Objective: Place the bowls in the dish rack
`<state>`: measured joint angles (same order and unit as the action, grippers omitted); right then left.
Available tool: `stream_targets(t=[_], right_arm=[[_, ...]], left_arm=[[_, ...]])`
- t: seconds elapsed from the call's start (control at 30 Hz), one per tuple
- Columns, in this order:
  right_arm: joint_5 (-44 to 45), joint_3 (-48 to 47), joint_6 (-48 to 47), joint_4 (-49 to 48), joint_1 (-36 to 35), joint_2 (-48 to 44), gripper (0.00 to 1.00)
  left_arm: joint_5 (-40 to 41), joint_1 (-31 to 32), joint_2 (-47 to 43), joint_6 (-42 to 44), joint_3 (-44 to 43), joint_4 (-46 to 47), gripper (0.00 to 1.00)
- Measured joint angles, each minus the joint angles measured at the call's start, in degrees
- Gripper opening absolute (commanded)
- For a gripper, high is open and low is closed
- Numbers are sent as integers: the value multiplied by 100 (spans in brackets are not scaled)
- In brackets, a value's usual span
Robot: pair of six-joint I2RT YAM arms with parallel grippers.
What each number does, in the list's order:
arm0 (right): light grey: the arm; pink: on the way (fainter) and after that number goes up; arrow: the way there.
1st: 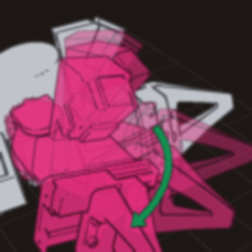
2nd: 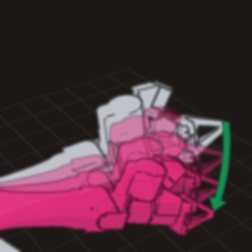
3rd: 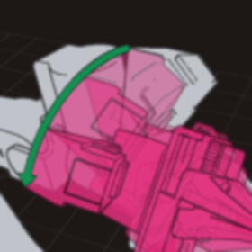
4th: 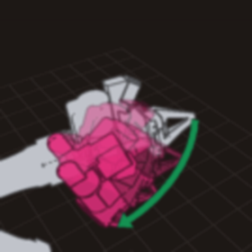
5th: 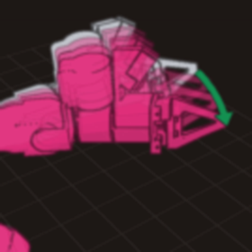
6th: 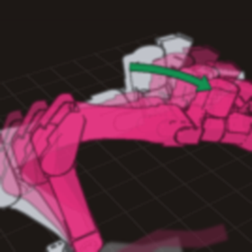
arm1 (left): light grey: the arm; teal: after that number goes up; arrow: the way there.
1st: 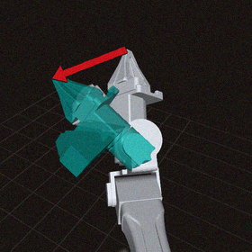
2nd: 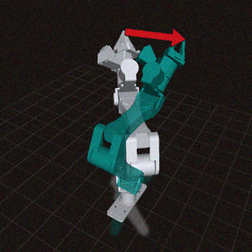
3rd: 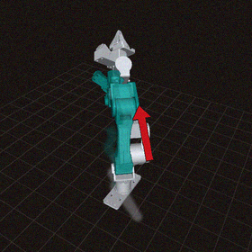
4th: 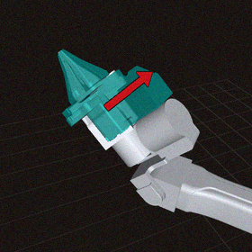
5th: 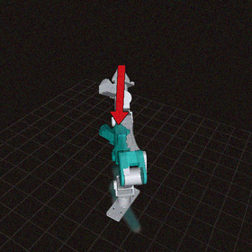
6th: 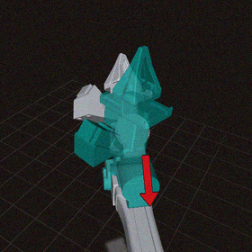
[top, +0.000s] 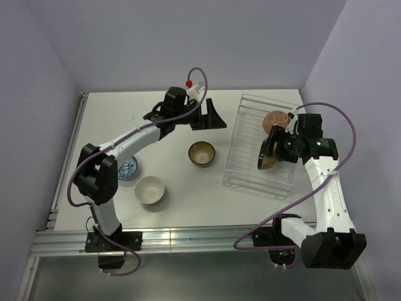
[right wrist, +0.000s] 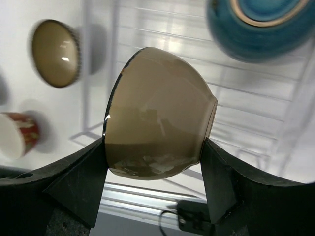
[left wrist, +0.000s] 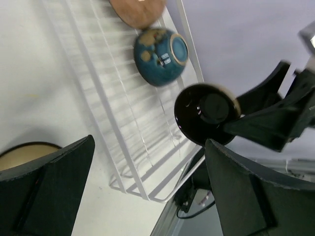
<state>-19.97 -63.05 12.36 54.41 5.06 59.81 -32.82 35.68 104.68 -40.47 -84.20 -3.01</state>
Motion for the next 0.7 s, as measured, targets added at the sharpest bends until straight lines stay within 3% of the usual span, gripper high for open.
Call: stream_targets(t=[0.37, 0.7], right_arm=[[1735, -22, -551, 304, -691, 437, 0], [3032, 28, -905, 302, -1493, 973, 0]], left_arm=[[658, -1104, -297, 433, -380, -1174, 99], [1093, -1316, -531, 643, -389, -1617, 100]])
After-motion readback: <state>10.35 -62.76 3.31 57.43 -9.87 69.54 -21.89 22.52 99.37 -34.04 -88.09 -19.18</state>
